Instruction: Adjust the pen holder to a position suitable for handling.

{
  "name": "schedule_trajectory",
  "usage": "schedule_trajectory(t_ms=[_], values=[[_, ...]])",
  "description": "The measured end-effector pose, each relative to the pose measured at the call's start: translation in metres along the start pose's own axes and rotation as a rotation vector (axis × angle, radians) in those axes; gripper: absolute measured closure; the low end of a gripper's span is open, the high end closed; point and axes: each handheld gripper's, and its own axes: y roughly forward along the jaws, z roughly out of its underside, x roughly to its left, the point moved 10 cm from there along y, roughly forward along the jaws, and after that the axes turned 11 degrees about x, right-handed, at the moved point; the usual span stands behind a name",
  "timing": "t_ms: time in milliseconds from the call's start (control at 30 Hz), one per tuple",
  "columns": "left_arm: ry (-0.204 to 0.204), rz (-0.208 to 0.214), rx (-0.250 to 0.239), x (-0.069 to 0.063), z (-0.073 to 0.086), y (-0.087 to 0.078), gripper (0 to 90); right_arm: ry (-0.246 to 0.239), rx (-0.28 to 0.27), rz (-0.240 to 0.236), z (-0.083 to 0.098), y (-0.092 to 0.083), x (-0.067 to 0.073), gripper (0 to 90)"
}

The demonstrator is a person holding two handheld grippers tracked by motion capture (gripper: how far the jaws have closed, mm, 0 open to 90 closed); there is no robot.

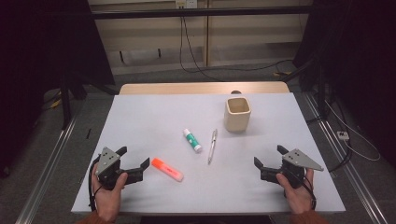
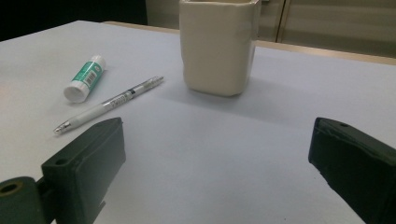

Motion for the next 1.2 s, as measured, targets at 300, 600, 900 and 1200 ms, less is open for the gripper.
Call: schedule_trajectory(t_ms=[300, 600, 900, 1200], values=[[0.008, -0.005, 0.014, 0.001, 0.001, 0.001, 4.6, 0.018, 0.021, -0.006, 0.001, 0.001, -0.002, 3.3], [0.019, 0.005, 0.015, -0.001, 0.002, 0.001, 4.6, 0.023, 0.076, -0.007, -0.007, 0.006, -0.002, 4.6], [0.023, 0.000, 0.018, 0.000, 0.002, 0.001, 4.6, -0.028, 0.151, -0.011, -0.023, 0.018, -0.011, 4.2], [0.026, 0.005, 0.028, 0.000, 0.003, 0.003, 4.6, -0.015, 0.214, -0.056, -0.051, 0.036, -0.022, 3.4]])
